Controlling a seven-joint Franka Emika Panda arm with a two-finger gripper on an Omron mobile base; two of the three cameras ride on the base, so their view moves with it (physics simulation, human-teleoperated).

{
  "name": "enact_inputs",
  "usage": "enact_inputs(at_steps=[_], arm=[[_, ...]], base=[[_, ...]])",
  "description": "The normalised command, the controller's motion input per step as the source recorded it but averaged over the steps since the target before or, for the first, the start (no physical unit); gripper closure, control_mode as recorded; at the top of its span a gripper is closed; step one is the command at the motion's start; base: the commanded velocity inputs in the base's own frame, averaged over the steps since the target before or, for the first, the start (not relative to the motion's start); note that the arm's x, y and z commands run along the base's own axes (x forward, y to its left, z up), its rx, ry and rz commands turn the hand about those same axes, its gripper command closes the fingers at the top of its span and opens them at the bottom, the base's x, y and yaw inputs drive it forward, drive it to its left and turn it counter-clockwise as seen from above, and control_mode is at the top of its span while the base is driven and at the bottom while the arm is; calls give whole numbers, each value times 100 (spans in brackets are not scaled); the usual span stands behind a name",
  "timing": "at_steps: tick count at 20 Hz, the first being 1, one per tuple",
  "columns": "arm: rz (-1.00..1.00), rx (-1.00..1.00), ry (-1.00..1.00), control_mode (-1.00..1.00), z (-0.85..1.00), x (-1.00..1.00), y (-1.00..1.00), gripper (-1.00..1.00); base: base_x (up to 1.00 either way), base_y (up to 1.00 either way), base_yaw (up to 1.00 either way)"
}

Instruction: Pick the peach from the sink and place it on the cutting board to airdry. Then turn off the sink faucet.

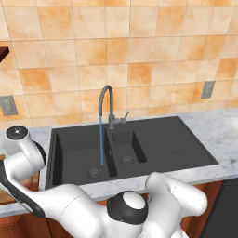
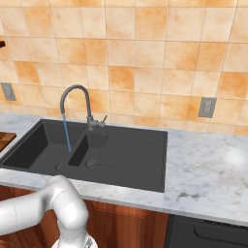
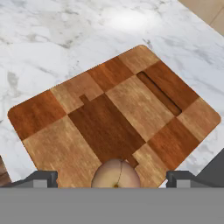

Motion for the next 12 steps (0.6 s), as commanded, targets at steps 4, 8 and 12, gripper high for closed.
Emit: enact_inputs(at_steps=[4,8,12], arm=[[0,0,-15,-100,52,-44,-41,-100],[0,0,-15,-100,70,-44,-57,-100],[0,4,-12,-100,77,-45,-65,-100]], base=[[0,0,0],[0,0,0],[0,0,0]])
